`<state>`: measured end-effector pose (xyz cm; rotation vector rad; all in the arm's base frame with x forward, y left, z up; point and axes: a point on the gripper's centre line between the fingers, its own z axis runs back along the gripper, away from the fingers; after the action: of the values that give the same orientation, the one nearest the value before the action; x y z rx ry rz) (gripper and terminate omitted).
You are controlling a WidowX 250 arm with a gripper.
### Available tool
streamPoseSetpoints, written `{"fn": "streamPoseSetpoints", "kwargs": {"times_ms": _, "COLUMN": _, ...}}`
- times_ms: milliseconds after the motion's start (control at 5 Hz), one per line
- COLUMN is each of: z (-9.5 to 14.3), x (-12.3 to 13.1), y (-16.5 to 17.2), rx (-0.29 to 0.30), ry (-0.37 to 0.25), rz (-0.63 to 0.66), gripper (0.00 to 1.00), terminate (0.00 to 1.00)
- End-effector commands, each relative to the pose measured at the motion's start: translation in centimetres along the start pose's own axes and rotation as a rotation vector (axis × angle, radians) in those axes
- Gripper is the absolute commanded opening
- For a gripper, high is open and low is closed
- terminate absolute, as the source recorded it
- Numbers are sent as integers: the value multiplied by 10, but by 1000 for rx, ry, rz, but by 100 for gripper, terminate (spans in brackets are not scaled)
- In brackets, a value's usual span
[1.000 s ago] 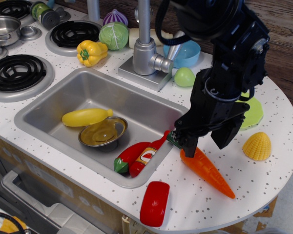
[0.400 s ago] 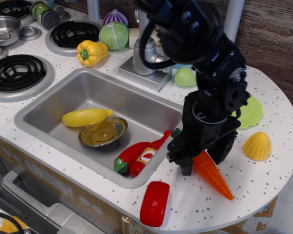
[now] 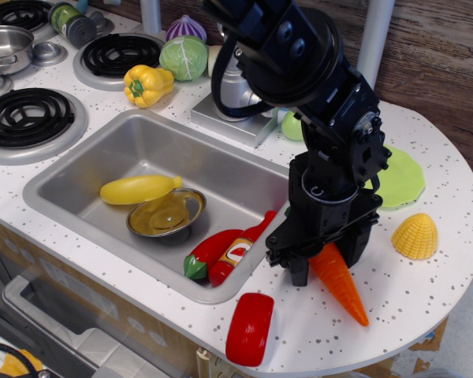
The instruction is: Put carrot on plate
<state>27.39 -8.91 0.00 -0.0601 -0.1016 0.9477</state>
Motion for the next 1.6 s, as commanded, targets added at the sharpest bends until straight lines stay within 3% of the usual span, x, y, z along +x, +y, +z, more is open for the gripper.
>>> {"fn": "streamPoseSetpoints", "kwargs": {"times_ms": 0, "z": 11, "x": -1, "y": -8, "rx": 6, "ry": -39, "rz": -11, "gripper": 0, "terminate": 0}}
{"fn": "streamPoseSetpoints", "kwargs": {"times_ms": 200, "z": 24, "x": 7, "y": -13, "rx": 18, "ry": -89, "rz": -85, "gripper": 0, "terminate": 0}}
{"fn": "streamPoseSetpoints", "kwargs": {"times_ms": 400, "z": 48, "x": 32, "y": -26, "rx": 46, "ry": -113, "rz": -157, "gripper": 0, "terminate": 0}}
{"fn": "streamPoseSetpoints", "kwargs": {"times_ms": 600, "z": 60, "x": 63, "y": -43, "rx": 26, "ry": -90, "rz": -226, "gripper": 0, "terminate": 0}}
{"fn": "streamPoseSetpoints", "kwargs": {"times_ms": 1000, "z": 45, "x": 95, "y": -82, "rx": -53, "ry": -85, "rz": -292, "gripper": 0, "terminate": 0}}
{"fn": "streamPoseSetpoints", "kwargs": {"times_ms": 1200, "z": 36, "x": 94, "y": -101, "rx": -98, "ry": -98, "rz": -308, "gripper": 0, "terminate": 0}}
{"fn": "streamPoseSetpoints", "kwargs": {"times_ms": 1400, "z": 31, "x": 90, "y": -118, "rx": -103, "ry": -128, "rz": -323, "gripper": 0, "terminate": 0}}
